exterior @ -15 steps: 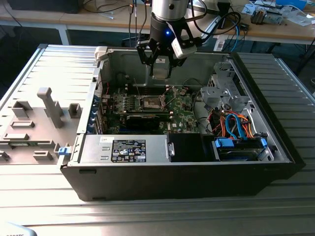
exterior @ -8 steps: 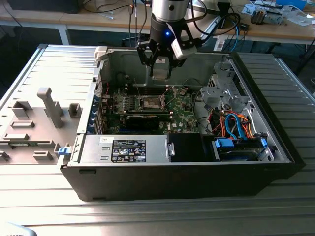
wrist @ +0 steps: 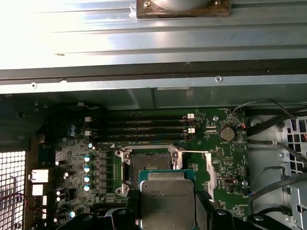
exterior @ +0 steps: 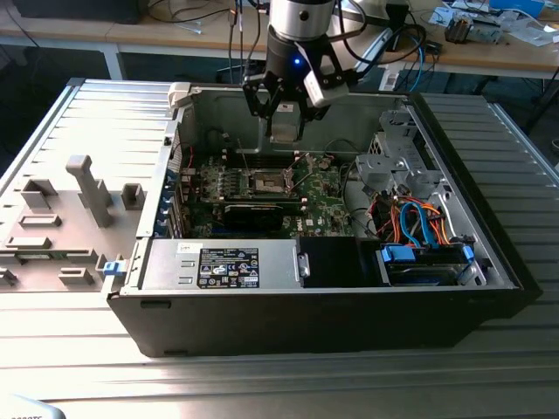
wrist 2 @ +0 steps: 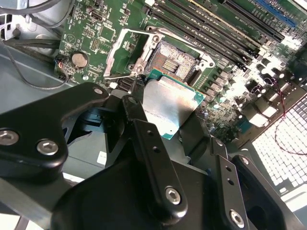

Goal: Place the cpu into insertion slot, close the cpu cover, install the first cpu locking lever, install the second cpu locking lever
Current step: 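Place the cpu into insertion slot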

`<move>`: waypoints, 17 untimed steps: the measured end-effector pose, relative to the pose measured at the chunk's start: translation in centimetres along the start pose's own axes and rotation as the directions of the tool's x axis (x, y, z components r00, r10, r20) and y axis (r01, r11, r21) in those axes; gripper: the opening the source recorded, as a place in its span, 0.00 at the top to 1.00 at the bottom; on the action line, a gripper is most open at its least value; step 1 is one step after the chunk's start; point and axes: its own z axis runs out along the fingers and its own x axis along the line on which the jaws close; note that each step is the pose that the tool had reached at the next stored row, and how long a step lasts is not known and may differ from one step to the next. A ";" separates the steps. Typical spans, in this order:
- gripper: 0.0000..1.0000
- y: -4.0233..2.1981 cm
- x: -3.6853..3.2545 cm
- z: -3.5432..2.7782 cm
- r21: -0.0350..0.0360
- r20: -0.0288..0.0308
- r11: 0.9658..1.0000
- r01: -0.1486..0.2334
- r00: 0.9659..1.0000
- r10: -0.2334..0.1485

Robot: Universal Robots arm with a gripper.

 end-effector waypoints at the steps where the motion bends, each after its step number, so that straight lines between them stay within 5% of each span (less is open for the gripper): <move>1: 0.45 0.00 0.00 0.03 0.000 0.000 1.000 0.000 1.000 0.000; 17: 0.45 -0.05 -0.01 0.59 0.000 0.000 1.000 0.000 1.000 0.000</move>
